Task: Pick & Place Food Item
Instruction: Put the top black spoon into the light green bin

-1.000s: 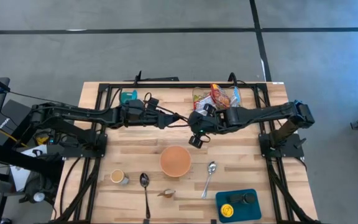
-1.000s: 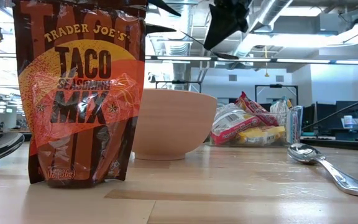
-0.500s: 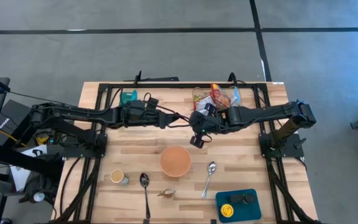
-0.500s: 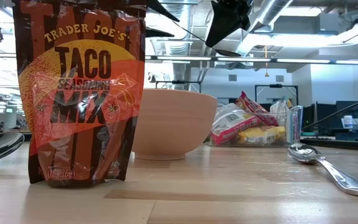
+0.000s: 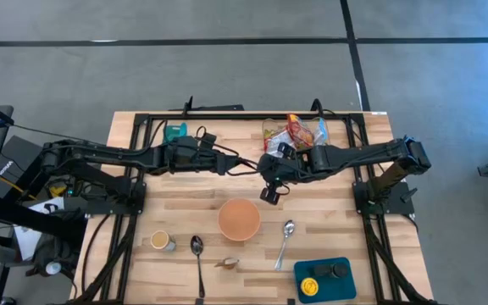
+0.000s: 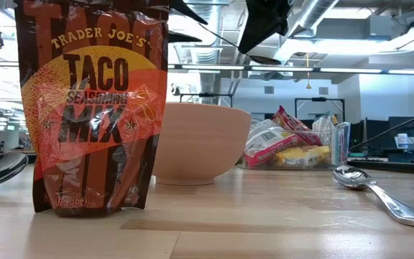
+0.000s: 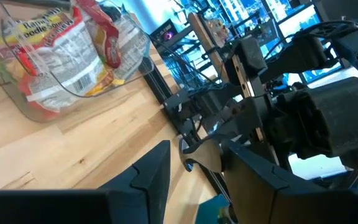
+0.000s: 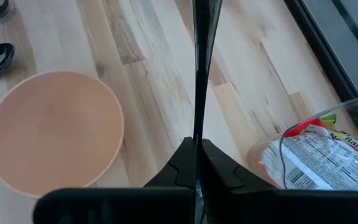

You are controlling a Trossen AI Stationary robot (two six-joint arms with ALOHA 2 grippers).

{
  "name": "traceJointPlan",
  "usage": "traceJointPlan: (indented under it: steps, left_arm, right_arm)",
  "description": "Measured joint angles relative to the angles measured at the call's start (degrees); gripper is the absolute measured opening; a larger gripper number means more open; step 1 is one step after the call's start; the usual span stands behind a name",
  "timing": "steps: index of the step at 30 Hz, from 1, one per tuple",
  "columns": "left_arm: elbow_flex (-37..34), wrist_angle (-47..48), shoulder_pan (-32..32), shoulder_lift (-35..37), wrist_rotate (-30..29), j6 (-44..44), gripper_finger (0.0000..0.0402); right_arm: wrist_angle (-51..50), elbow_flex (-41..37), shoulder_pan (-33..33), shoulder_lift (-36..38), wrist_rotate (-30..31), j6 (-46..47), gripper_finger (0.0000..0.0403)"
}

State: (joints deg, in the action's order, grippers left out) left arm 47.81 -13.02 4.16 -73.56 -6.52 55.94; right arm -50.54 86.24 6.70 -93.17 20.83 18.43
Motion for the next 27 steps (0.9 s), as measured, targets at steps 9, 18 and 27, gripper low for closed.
traceJointPlan:
  steps: [9, 18, 27]
  left_arm:
    - [0.0, 0.0, 0.0, 0.0, 0.8, 1.8, 0.0093]
    - [0.0, -0.1, 0.0, 0.0, 0.6, 1.8, 0.0056]
    - [0.0, 0.0, 0.0, 0.0, 0.3, 1.8, 0.0031]
  right_arm:
    - [0.0, 0.0, 0.0, 0.0, 0.0, 0.0, 0.0000]
    - [0.0, 0.0, 0.0, 0.0, 0.0, 0.0, 0.0000]
    - [0.0, 0.0, 0.0, 0.0, 0.0, -0.4, 0.0000]
